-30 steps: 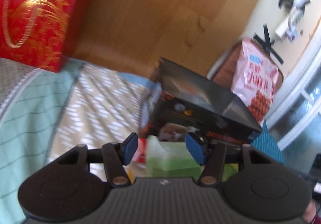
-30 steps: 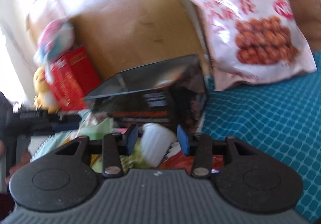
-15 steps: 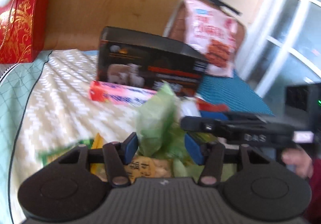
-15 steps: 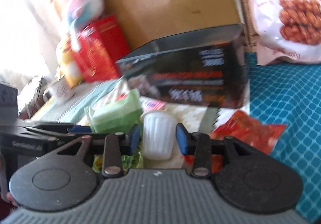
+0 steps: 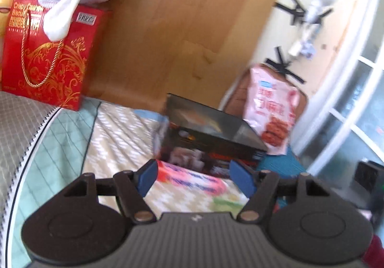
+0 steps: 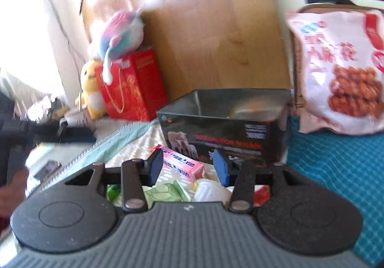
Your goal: Organize snacks
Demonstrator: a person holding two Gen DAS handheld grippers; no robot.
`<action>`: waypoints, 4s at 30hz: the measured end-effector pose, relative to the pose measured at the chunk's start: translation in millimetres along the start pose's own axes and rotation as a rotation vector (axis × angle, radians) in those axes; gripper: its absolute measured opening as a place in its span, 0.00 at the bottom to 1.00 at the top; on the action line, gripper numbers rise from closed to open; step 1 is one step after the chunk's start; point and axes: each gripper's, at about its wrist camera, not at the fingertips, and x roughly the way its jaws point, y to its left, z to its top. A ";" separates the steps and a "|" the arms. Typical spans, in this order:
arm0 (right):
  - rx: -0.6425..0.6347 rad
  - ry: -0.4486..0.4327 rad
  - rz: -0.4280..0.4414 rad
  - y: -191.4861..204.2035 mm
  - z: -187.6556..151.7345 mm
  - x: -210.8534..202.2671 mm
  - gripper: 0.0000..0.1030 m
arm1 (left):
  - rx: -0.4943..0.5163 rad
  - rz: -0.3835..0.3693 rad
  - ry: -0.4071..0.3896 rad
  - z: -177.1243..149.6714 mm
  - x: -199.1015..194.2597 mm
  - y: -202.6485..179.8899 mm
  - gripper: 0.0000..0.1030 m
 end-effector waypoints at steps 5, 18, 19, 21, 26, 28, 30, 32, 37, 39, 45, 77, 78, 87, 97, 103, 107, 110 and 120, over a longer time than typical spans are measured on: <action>-0.119 0.167 -0.027 7.5 7.6 47.0 0.47 | -0.017 0.063 0.092 8.0 53.4 18.2 0.65; -0.080 0.188 0.003 0.0 4.5 46.0 0.26 | -0.038 0.021 0.102 -14.8 45.7 1.2 0.50; -0.084 0.151 0.005 2.5 5.7 35.8 0.26 | -0.034 0.009 0.078 -10.8 39.4 -3.6 0.50; -0.114 0.078 -0.015 7.7 11.2 20.2 0.26 | -0.010 -0.003 0.030 1.6 32.2 -15.0 0.50; -0.120 -0.043 -0.096 -4.4 38.7 16.8 0.27 | 0.080 0.013 -0.033 34.0 53.4 -44.2 0.51; -0.093 -0.064 -0.130 -16.9 45.7 24.9 0.28 | 0.092 0.010 -0.028 42.2 70.5 -50.1 0.51; -0.070 -0.053 -0.157 -26.2 48.3 35.6 0.32 | 0.098 0.029 -0.010 44.9 89.5 -51.5 0.51; -0.041 -0.035 -0.164 -33.1 47.6 42.4 0.32 | 0.104 0.058 0.014 44.7 102.6 -51.2 0.53; -0.023 -0.080 -0.151 -33.0 37.5 19.9 0.38 | 0.081 0.054 -0.022 37.2 81.9 -42.1 0.61; 0.010 -0.087 -0.137 -35.8 32.2 13.0 0.39 | 0.051 0.030 -0.038 33.0 64.0 -34.2 0.61; 0.085 -0.034 -0.030 -24.5 -4.9 -20.1 0.39 | -0.044 0.022 -0.048 -4.9 8.0 3.8 0.61; -0.048 0.132 0.027 46.5 -39.6 0.2 0.55 | 0.002 -0.123 0.278 -62.6 61.8 -38.5 0.58; -0.065 0.127 0.020 47.4 -40.0 2.8 0.55 | 0.002 -0.130 0.277 -63.6 60.9 -39.0 0.58; -0.163 0.093 -0.029 54.6 -43.9 10.5 0.53 | -0.080 -0.171 0.256 -65.0 51.3 -27.7 0.55; -0.175 0.089 -0.054 51.1 -44.6 9.8 0.53 | -0.140 -0.165 0.244 -57.3 55.1 -16.9 0.54; -0.192 0.082 -0.056 54.4 -40.0 11.0 0.46 | -0.117 -0.150 0.241 -56.5 59.5 -26.2 0.47; -0.220 0.003 -0.056 60.7 -29.8 2.1 0.45 | -0.096 -0.166 0.172 -39.7 43.4 -32.9 0.47; -0.257 -0.062 -0.068 64.1 -17.8 -1.8 0.45 | -0.051 -0.166 0.117 -21.5 37.6 -42.8 0.48; -0.244 -0.128 -0.154 18.8 32.3 32.6 0.46 | 0.016 -0.143 0.069 38.9 101.7 -62.9 0.56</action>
